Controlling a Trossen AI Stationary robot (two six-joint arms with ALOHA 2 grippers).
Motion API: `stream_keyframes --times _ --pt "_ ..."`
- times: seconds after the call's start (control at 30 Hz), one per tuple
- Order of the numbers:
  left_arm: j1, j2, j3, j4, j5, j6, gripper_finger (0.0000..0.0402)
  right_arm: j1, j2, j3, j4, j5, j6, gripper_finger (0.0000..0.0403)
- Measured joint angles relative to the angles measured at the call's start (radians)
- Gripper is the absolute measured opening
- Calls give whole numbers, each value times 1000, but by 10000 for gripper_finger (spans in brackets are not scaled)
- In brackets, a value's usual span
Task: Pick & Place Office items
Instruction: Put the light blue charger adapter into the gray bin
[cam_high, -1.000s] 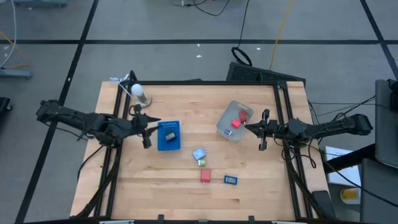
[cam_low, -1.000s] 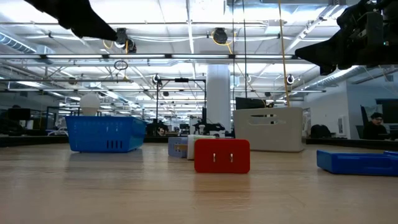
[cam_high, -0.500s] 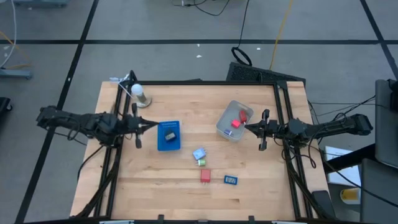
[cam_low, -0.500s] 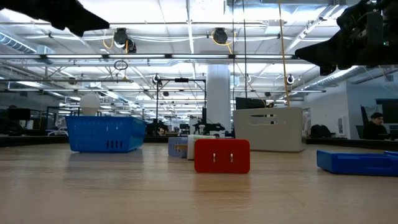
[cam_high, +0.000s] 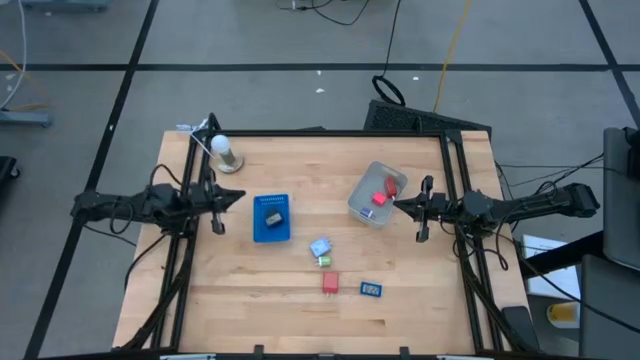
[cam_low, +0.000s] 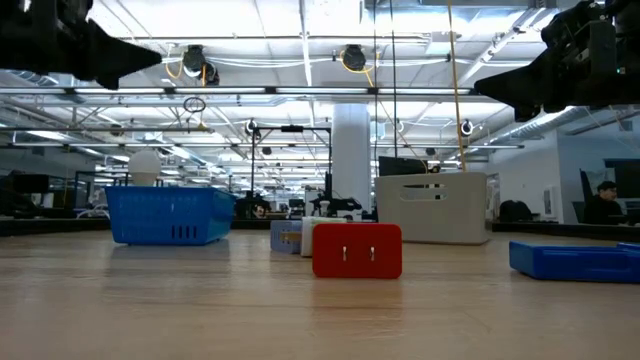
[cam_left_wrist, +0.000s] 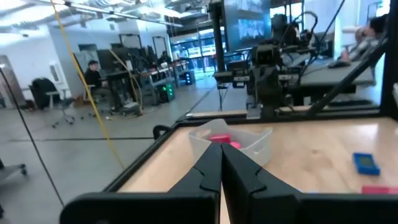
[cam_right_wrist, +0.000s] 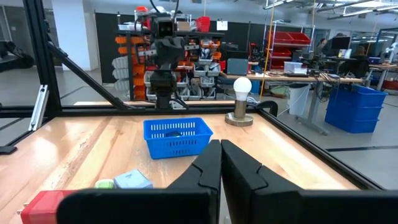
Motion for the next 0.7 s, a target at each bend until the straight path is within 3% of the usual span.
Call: stream_keyframes --times 0.4,0.7 --pt "-2 -16 -128 36 -2 23 2 0 0 0 -2 0 2 4" --pt "-2 -14 -127 3 3 -16 2 0 0 0 -2 0 2 4"
